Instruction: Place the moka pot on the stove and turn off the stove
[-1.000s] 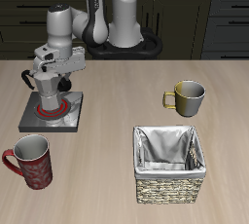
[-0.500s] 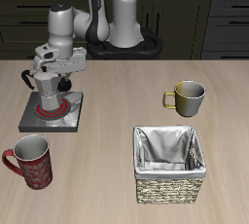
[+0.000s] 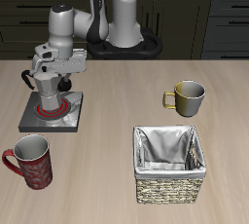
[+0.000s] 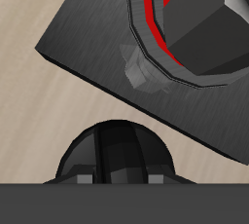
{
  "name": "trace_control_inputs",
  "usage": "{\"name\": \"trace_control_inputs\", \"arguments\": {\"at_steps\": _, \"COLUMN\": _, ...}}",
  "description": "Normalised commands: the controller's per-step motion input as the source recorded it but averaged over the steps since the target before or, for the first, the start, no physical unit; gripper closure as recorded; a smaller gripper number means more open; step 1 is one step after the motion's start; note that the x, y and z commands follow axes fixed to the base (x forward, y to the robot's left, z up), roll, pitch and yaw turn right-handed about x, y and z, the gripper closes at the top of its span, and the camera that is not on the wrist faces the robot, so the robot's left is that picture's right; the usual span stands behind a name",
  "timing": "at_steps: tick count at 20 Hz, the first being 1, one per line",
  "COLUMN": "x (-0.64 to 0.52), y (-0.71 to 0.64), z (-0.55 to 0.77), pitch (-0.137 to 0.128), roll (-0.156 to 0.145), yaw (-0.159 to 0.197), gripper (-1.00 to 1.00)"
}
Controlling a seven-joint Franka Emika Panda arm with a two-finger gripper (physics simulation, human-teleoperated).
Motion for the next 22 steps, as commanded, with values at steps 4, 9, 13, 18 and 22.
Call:
{"name": "trace_control_inputs", "arguments": {"at_steps": 4, "x": 0.08, "y": 0.05, "z": 0.02, "pitch": 0.004, "roll": 0.003, "yaw": -0.084, "gripper": 1.00}}
{"name": "trace_control_inputs", "arguments": {"at_steps": 9, "x": 0.06, "y": 0.03, "z": 0.02, "pitch": 0.015, "roll": -0.009, "yaw": -0.098, "gripper": 1.00}}
{"name": "trace_control_inputs", "arguments": {"at_steps": 13, "x": 0.01, "y": -0.05, "z": 0.04, "pitch": 0.004, "roll": -0.021, "yaw": -0.045, "gripper": 1.00}}
{"name": "trace_control_inputs", "arguments": {"at_steps": 18, "x": -0.02, "y": -0.04, "z": 0.02, "pitch": 0.013, "roll": -0.016, "yaw": -0.063, "gripper": 1.00}}
{"name": "trace_control_inputs", "arguments": {"at_steps": 22, "x": -0.04, "y": 0.03, "z": 0.00, "pitch": 0.013, "roll": -0.008, "yaw": -0.034, "gripper": 1.00}}
